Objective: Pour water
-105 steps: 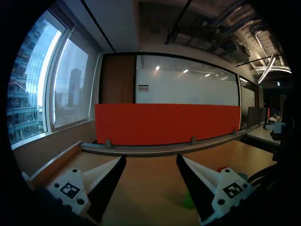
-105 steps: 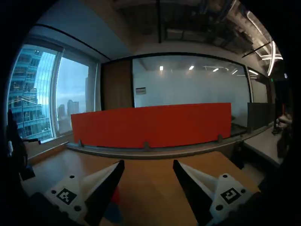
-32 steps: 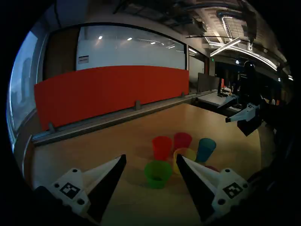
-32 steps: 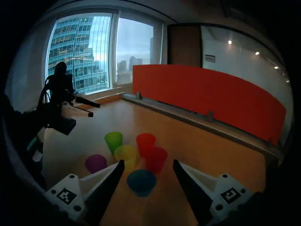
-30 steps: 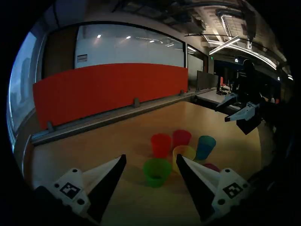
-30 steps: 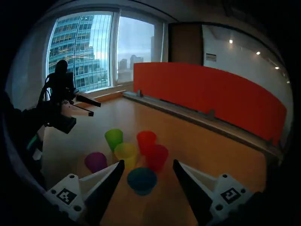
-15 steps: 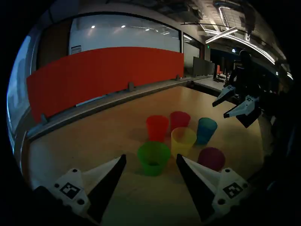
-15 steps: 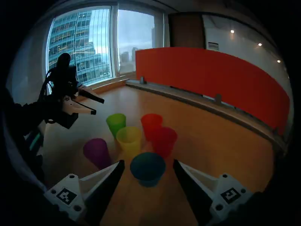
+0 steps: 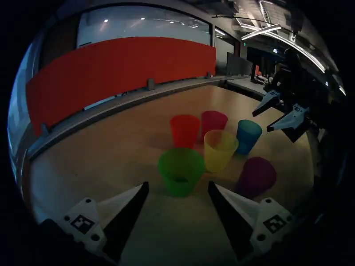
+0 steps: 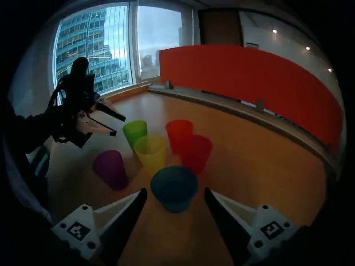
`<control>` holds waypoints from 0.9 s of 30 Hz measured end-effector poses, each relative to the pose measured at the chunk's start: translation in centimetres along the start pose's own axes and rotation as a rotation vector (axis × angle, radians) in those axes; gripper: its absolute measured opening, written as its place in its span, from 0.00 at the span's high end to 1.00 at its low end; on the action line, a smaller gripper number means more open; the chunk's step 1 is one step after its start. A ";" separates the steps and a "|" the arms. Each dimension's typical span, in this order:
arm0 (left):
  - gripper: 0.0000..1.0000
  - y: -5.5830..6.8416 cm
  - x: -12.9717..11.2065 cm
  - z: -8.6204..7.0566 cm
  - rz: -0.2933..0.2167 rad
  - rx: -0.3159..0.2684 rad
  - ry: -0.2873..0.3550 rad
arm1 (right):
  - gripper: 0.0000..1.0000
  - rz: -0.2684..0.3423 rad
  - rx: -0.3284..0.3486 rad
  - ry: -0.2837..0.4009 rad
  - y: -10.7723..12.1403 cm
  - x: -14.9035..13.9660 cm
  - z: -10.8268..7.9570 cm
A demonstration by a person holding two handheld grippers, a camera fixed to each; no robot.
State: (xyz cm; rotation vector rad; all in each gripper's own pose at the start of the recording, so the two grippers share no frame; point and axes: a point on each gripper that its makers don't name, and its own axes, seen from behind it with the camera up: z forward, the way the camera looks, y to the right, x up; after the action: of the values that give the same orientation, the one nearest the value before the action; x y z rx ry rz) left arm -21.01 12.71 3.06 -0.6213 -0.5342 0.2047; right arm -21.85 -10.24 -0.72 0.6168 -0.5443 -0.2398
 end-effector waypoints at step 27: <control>0.01 0.9 0.6 4.5 0.029 -0.049 -0.032 | 0.00 -0.038 0.013 -0.057 -0.3 -1.6 3.0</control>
State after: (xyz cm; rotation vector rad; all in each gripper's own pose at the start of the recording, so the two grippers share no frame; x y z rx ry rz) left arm -22.97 15.92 5.85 -0.6752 -0.5622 0.2298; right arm -24.82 -11.33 0.49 0.6349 -0.5899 -0.2904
